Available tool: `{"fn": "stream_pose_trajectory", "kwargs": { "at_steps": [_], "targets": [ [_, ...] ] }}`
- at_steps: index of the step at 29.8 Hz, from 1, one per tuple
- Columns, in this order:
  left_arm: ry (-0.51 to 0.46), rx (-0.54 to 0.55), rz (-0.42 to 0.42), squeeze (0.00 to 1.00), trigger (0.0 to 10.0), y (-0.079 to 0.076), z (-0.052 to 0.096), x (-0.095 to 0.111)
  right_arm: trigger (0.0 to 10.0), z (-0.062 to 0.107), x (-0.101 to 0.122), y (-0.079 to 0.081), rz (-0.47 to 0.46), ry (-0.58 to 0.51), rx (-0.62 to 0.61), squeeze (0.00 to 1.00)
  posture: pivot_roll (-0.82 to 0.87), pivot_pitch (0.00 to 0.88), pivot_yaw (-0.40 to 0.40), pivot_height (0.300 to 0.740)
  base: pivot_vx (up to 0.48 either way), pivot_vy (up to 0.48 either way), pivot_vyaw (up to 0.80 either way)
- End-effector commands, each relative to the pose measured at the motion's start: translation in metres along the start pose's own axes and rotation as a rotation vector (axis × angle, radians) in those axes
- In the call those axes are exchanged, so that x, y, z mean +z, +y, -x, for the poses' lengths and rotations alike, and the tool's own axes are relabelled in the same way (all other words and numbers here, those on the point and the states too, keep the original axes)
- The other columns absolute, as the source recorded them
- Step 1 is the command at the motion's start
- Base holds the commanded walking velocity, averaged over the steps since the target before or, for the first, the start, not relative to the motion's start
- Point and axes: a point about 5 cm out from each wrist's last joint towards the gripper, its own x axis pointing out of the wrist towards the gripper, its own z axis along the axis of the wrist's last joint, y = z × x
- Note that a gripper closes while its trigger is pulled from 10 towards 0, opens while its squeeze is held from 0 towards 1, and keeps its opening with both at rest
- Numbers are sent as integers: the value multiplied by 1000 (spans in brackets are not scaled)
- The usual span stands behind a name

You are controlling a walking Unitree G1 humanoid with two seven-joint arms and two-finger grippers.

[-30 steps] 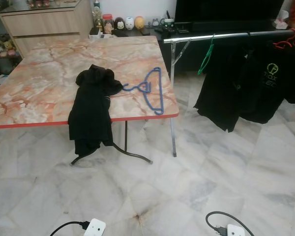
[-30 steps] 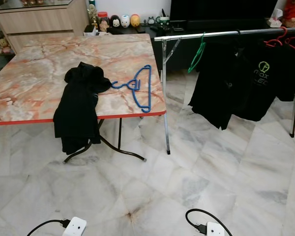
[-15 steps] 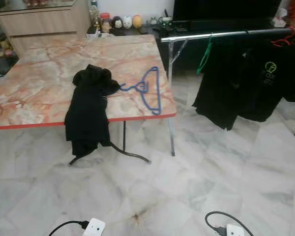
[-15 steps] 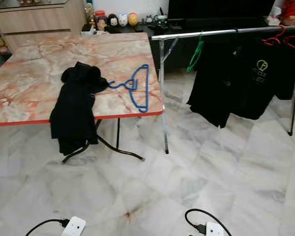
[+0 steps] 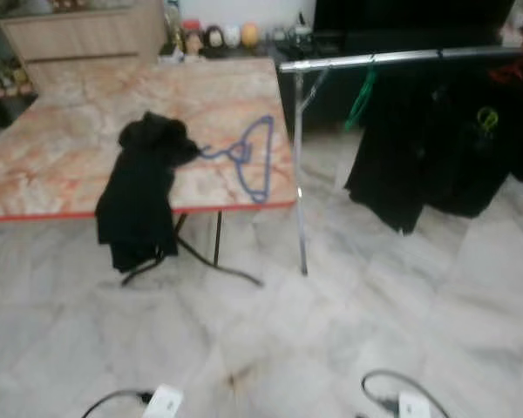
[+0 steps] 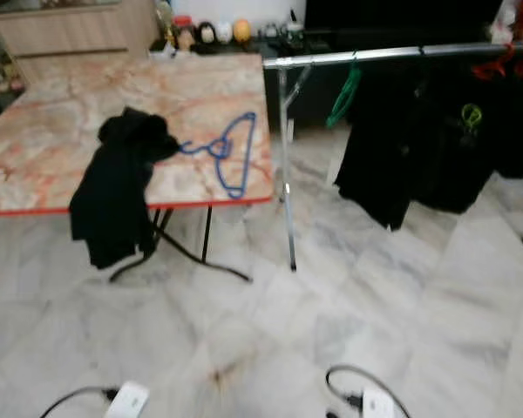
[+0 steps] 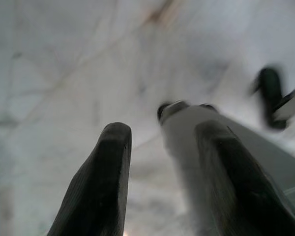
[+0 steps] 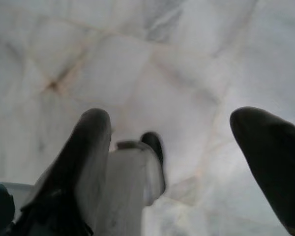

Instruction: Hang hanger

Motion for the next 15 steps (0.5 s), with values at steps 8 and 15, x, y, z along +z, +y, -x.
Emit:
{"fn": "stream_pose_trajectory", "kwargs": {
  "at_steps": [8,15],
  "targets": [
    [23,23,-1,0,10000,11,2,-7,10000,-1,2,6,-4,-5,11,1000,8,0,16,740,0,-297,0],
    [21,14,4,1000,10000,10,2,-7,10000,-1,2,6,-3,-5,12,1000,8,0,16,740,0,-291,0]
  ]
}}
